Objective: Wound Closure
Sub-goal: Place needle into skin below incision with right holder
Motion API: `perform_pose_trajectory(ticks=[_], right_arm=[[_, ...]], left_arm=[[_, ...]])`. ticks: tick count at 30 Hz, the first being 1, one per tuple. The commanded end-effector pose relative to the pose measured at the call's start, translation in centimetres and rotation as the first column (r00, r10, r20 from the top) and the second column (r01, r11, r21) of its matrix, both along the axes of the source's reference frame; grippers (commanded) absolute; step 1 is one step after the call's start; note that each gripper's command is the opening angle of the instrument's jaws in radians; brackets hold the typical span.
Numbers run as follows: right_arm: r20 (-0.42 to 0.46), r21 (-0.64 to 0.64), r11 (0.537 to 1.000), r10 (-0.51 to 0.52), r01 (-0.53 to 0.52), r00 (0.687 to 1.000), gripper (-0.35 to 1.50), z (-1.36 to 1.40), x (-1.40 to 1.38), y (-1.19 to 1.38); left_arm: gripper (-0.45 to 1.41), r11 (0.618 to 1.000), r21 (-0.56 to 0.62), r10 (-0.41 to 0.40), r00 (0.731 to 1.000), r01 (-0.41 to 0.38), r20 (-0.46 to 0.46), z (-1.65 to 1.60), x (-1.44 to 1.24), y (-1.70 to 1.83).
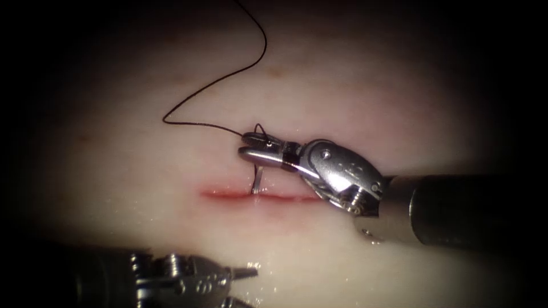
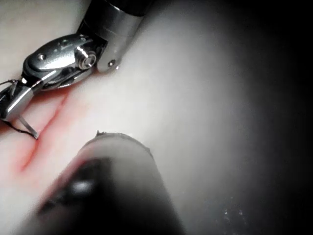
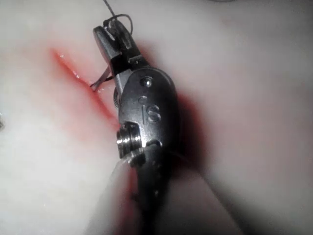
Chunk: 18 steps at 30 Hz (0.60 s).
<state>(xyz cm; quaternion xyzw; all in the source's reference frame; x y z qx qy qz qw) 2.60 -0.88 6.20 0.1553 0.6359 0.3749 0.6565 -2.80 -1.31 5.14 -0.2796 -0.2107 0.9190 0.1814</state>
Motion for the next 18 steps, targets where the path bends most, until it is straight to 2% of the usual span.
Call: perform_pose_trajectory(ticks=[1, 3, 9, 13, 18], right_arm=[[-0.020, 0.053, 0.999, 0.002, -0.001, 1.000, -0.35, 0.03, 0.09, -0.03], [-0.040, 0.127, 0.992, 0.007, -0.002, 0.999, -0.35, 0.04, 0.09, -0.02], [-0.052, 0.213, 0.977, 0.007, 0.004, 0.999, -0.35, 0.05, 0.09, -0.02], [-0.055, 0.307, 0.952, 0.001, 0.016, 0.999, -0.35, 0.05, 0.09, -0.03], [-0.058, 0.315, 0.949, 0.001, 0.018, 0.998, -0.35, 0.04, 0.09, 0.00]], left_arm=[[0.26, 1.000, 0.004, 0.005, 1.000, -0.005, 0.001, 0.06, -0.05, -0.06], [0.24, 1.000, 0.007, 0.009, 1.000, -0.009, 0.007, 0.10, -0.04, -0.07], [0.22, 1.000, 0.002, 0.021, 1.000, -0.021, 0.017, 0.23, -0.02, -0.06], [0.22, 1.000, 0.027, 0.012, 1.000, -0.012, 0.016, 0.38, 0.01, -0.09], [0.20, 0.999, 0.038, 0.007, 1.000, -0.007, 0.011, 0.52, 0.06, -0.05]])
